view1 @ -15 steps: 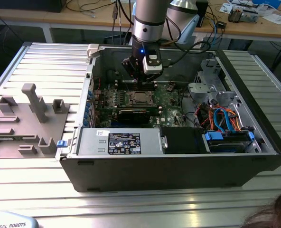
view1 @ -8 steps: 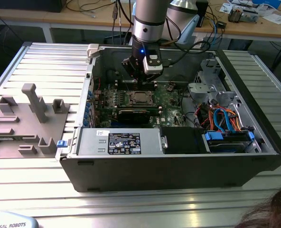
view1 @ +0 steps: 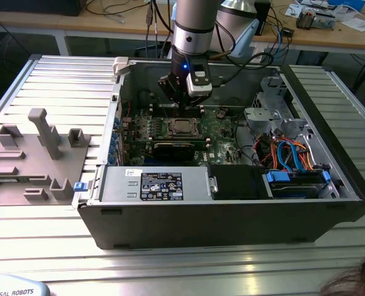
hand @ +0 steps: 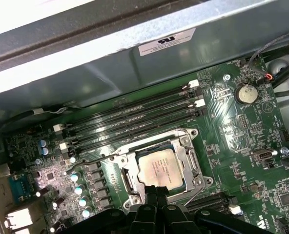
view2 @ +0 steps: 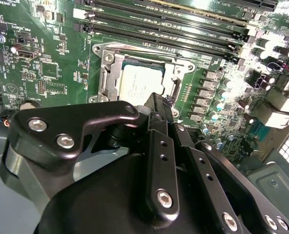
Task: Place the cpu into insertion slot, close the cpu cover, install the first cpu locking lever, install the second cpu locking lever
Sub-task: 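Install the first cpu locking lever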
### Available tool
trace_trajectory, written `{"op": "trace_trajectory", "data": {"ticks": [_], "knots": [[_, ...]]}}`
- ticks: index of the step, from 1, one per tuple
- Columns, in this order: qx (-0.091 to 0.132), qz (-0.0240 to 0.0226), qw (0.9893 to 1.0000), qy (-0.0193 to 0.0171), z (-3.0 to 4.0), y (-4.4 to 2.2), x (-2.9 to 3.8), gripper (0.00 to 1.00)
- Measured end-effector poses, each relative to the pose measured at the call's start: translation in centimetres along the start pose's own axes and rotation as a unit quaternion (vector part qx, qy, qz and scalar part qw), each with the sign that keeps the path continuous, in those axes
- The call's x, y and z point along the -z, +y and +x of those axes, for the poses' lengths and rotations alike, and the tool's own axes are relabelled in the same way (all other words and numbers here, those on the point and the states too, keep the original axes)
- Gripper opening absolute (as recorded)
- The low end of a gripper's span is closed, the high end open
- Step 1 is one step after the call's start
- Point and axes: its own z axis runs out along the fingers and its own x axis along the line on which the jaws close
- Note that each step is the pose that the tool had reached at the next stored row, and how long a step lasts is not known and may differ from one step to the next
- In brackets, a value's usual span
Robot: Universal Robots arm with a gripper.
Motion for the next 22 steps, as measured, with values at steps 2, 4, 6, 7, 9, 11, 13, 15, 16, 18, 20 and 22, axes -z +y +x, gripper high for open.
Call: {"op": "trace_trajectory", "data": {"ticks": [2, 4, 6, 7, 9, 11, 13, 15, 16, 18, 20, 22], "knots": [[0.002, 0.0001, 1.0000, 0.0000, 0.00, 0.00, 0.00, 0.11], [0.004, 0.0002, 1.0000, -0.0001, 0.00, 0.00, 0.00, 0.11], [0.007, 0.0003, 1.0000, -0.0001, 0.00, 0.00, 0.00, 0.11], [0.008, 0.0003, 1.0000, -0.0002, 0.00, 0.00, 0.00, 0.11], [0.011, 0.0004, 0.9999, -0.0002, 0.00, 0.00, 0.00, 0.11], [0.013, 0.0005, 0.9999, -0.0002, 0.00, 0.00, 0.00, 0.11], [0.015, 0.0006, 0.9999, -0.0003, 0.00, 0.00, 0.00, 0.11], [0.018, 0.0007, 0.9998, -0.0003, 0.00, 0.00, 0.00, 0.11], [0.019, 0.0008, 0.9998, -0.0004, 0.00, 0.00, 0.00, 0.11], [0.022, 0.0008, 0.9998, -0.0004, 0.00, 0.00, 0.00, 0.11], [0.024, 0.0009, 0.9997, -0.0004, 0.00, 0.00, 0.00, 0.11], [0.026, 0.0010, 0.9997, -0.0005, 0.00, 0.00, 0.00, 0.11]]}}
